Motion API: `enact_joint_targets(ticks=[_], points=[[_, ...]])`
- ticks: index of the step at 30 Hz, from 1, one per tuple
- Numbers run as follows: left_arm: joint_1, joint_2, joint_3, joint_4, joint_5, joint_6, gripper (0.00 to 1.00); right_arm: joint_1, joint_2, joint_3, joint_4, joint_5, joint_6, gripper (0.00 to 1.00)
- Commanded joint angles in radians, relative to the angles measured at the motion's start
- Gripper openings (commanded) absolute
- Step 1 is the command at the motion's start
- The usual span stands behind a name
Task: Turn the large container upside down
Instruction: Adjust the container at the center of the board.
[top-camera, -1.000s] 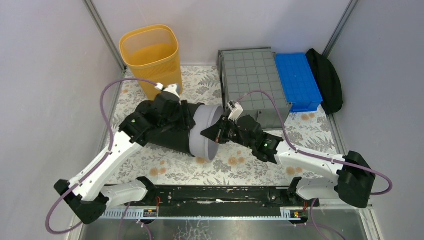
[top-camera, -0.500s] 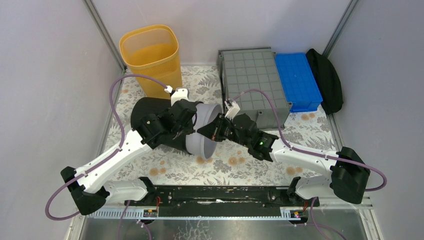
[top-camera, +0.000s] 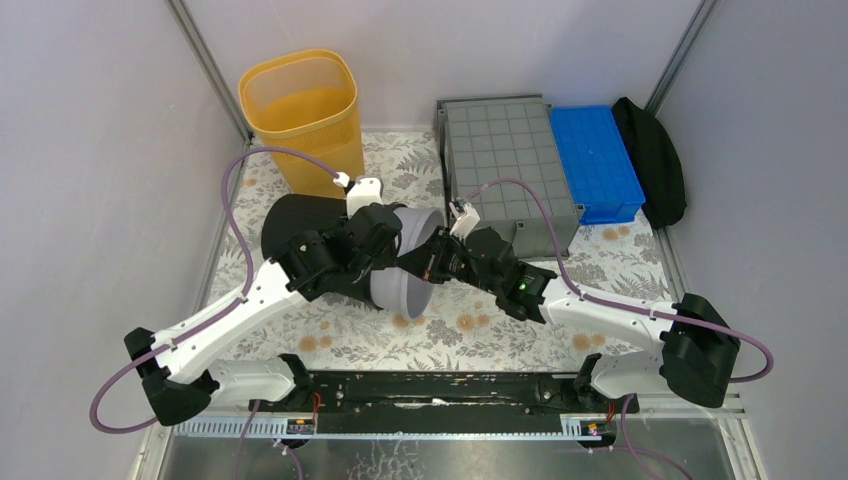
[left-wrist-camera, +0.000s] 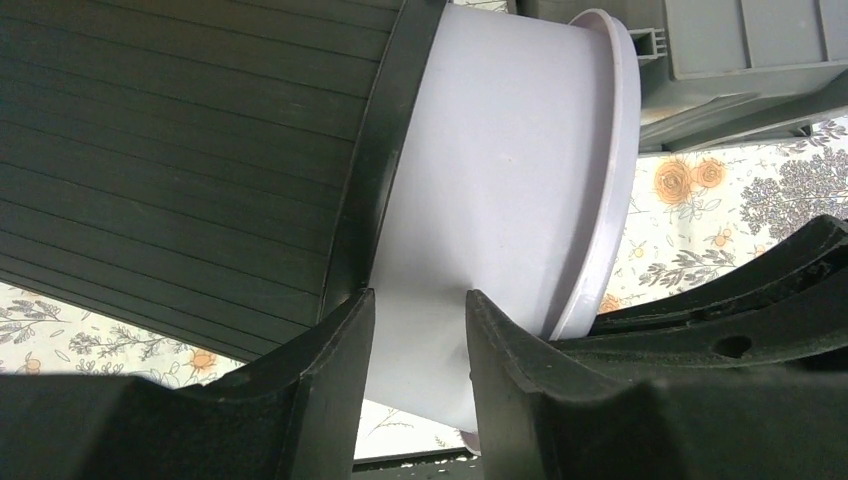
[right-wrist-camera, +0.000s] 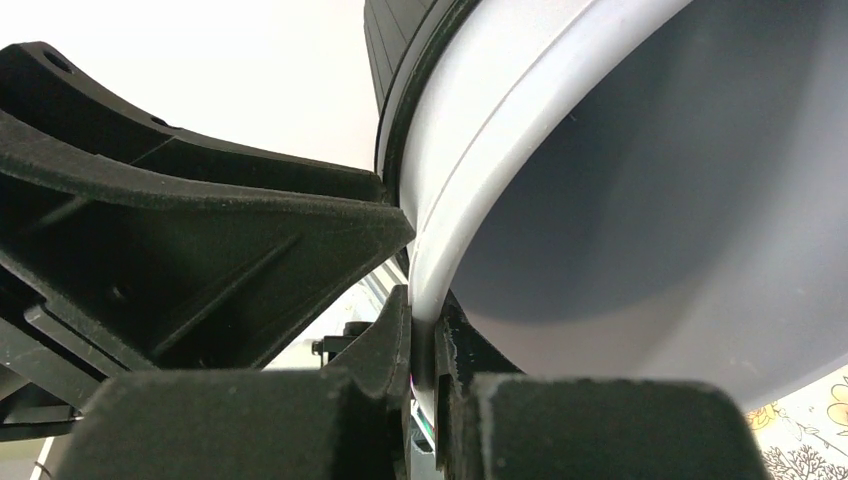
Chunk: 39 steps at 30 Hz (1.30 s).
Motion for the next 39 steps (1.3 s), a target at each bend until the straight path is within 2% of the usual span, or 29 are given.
enact_joint_targets(ticks=[1, 8, 15, 19, 22, 29, 32, 35, 38, 39], points=[[0.01, -0.008, 0.006, -0.115, -0.171, 0.014, 0.49, 0.011, -0.048, 0.038, 0.09, -0.033, 0.01, 0.0], [0.008, -0.064, 0.019, -0.094, -0.154, 0.038, 0.45, 0.011, -0.05, 0.019, 0.103, -0.031, 0.017, 0.0], [0.01, -0.034, -0.012, -0.08, -0.146, 0.059, 0.45, 0.012, -0.053, 0.021, 0.104, -0.034, 0.015, 0.0], [0.009, -0.043, -0.035, -0.042, -0.129, 0.082, 0.48, 0.012, -0.048, 0.021, 0.108, -0.043, 0.017, 0.0], [0.008, -0.042, -0.044, -0.019, -0.104, 0.103, 0.54, 0.012, -0.042, 0.023, 0.113, -0.047, 0.019, 0.0], [0.008, -0.037, -0.075, -0.003, -0.107, 0.115, 0.57, 0.012, -0.035, 0.034, 0.121, -0.058, 0.021, 0.0], [0.009, -0.032, -0.091, -0.005, -0.135, 0.114, 0.49, 0.012, -0.039, 0.041, 0.118, -0.067, 0.02, 0.0], [0.008, -0.009, -0.095, -0.014, -0.164, 0.119, 0.29, 0.012, -0.047, 0.051, 0.115, -0.087, 0.022, 0.0], [0.008, 0.029, -0.097, -0.02, -0.182, 0.129, 0.15, 0.012, -0.053, 0.067, 0.105, -0.119, 0.024, 0.0], [0.008, 0.041, -0.097, -0.025, -0.191, 0.128, 0.07, 0.011, -0.057, 0.068, 0.105, -0.128, 0.026, 0.0]])
